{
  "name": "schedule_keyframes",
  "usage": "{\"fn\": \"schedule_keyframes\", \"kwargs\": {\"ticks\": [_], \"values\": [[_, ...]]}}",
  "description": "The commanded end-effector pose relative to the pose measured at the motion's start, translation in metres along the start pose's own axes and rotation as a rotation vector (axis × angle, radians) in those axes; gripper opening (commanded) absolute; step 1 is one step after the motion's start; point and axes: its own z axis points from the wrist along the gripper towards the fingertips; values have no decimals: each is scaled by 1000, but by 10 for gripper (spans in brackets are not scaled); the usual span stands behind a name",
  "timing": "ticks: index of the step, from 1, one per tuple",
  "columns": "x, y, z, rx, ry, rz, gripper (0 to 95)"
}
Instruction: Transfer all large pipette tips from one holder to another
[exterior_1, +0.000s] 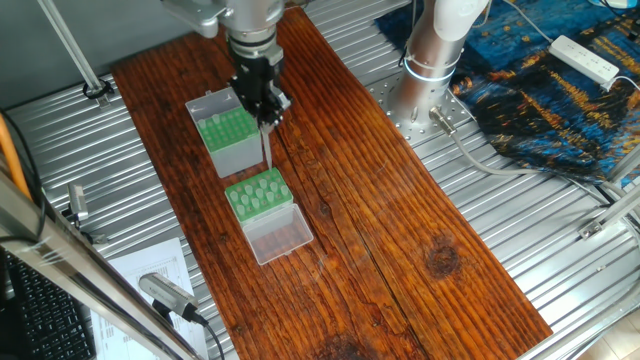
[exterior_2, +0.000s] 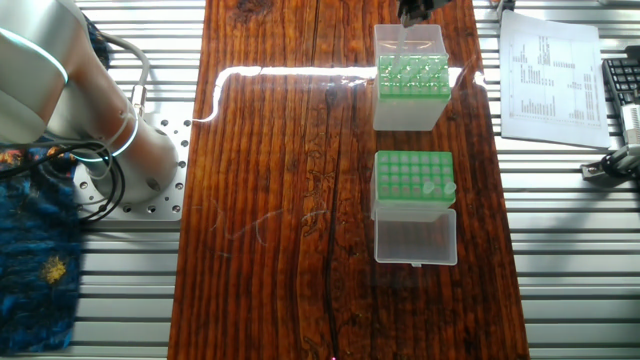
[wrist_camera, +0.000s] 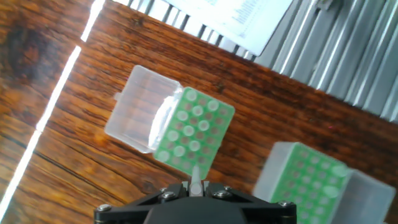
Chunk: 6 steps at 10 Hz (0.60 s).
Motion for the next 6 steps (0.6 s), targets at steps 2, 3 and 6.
{"fn": "schedule_keyframes", "kwargs": {"ticks": [2, 3, 6], "values": [[0, 10, 10, 40, 20, 41, 0], [0, 11, 12, 47, 22, 40, 0], [2, 11, 15, 55, 25, 38, 0]]}}
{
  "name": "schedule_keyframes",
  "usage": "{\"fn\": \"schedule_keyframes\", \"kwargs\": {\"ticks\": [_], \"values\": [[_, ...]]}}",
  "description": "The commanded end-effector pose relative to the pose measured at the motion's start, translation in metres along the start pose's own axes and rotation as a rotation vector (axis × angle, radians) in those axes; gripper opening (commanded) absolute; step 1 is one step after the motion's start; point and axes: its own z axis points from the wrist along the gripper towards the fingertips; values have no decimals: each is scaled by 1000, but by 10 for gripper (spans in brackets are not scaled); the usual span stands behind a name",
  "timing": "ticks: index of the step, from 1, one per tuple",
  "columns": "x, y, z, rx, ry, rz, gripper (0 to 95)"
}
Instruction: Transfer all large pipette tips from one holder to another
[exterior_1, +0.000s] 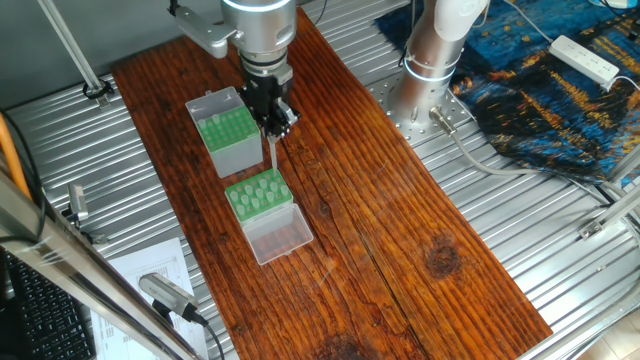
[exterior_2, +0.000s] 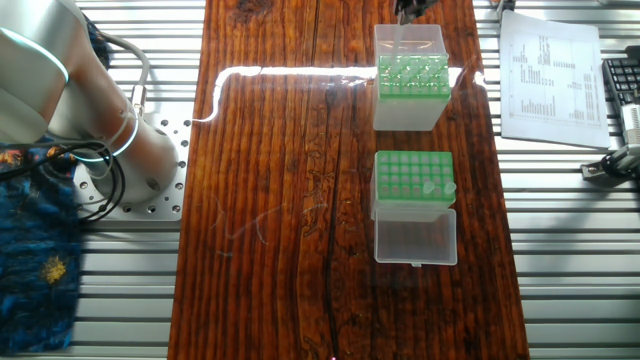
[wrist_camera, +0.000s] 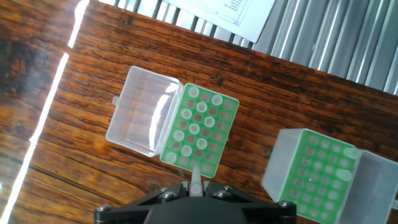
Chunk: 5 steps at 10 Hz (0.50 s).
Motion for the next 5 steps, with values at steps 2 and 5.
{"fn": "schedule_keyframes", "kwargs": {"ticks": [2, 5], "values": [[-1, 3, 6, -10, -5, 8, 0], [-1, 5, 10, -3, -3, 7, 0]]}}
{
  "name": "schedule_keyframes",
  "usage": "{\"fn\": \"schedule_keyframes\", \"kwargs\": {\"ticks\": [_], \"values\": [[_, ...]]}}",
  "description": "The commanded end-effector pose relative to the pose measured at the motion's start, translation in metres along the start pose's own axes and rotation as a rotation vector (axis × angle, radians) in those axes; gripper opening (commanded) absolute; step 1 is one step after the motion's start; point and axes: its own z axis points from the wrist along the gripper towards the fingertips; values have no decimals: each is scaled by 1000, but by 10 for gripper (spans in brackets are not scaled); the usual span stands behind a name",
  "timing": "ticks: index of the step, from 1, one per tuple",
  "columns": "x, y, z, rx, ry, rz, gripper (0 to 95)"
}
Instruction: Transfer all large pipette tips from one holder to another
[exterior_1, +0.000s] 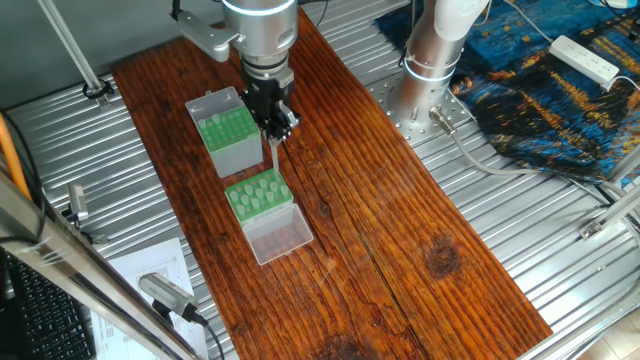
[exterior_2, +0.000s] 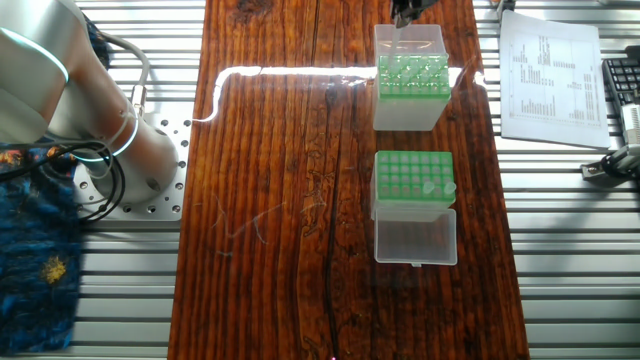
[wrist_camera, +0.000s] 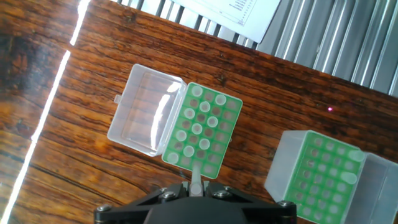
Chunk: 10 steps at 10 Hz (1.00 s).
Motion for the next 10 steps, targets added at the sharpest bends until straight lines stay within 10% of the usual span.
{"fn": "schedule_keyframes", "kwargs": {"ticks": [1, 9, 10], "values": [[1, -1, 1, 0, 0, -4, 0], [2, -3, 13, 0, -1, -6, 0], [2, -4, 14, -1, -1, -11, 190]]}}
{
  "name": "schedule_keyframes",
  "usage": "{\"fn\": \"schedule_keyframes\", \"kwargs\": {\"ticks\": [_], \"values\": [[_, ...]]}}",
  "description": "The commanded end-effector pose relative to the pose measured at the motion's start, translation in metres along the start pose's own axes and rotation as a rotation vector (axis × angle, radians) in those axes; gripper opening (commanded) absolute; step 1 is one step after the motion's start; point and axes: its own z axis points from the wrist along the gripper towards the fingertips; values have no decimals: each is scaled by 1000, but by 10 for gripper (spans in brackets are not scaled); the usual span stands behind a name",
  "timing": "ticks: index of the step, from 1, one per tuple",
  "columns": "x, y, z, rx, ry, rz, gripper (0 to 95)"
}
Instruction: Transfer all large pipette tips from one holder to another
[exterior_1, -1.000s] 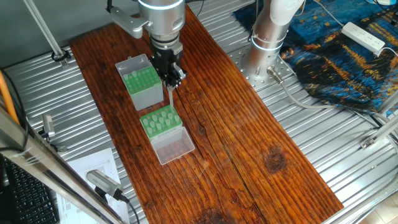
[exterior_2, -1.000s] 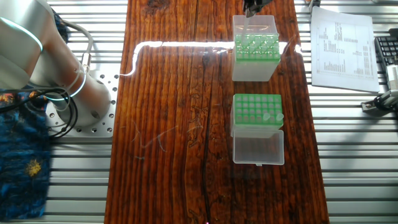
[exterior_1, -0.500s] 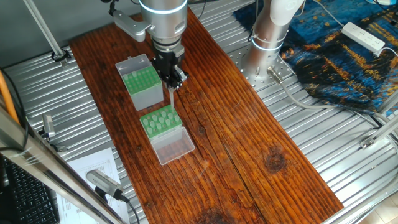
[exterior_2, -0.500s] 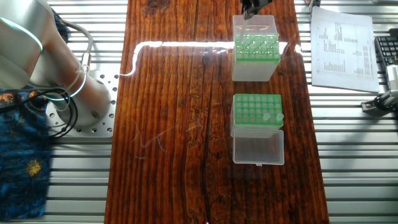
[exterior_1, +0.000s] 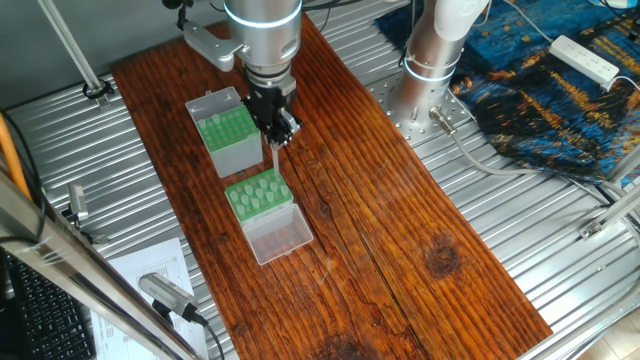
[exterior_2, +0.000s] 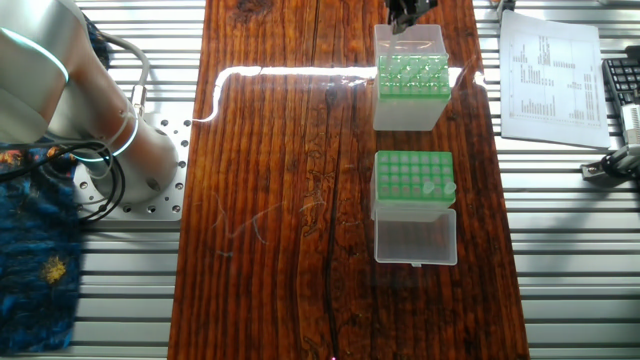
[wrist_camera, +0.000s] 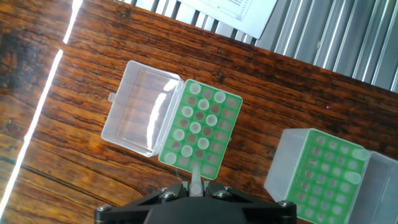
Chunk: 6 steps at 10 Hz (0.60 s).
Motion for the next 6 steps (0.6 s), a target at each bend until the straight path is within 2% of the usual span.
{"fn": "schedule_keyframes", "kwargs": {"ticks": [1, 4, 6], "values": [[0, -1, 1, -1, 0, -4, 190], [0, -2, 1, 6, 9, 10, 190], [0, -10, 6, 32, 21, 0, 190]]}}
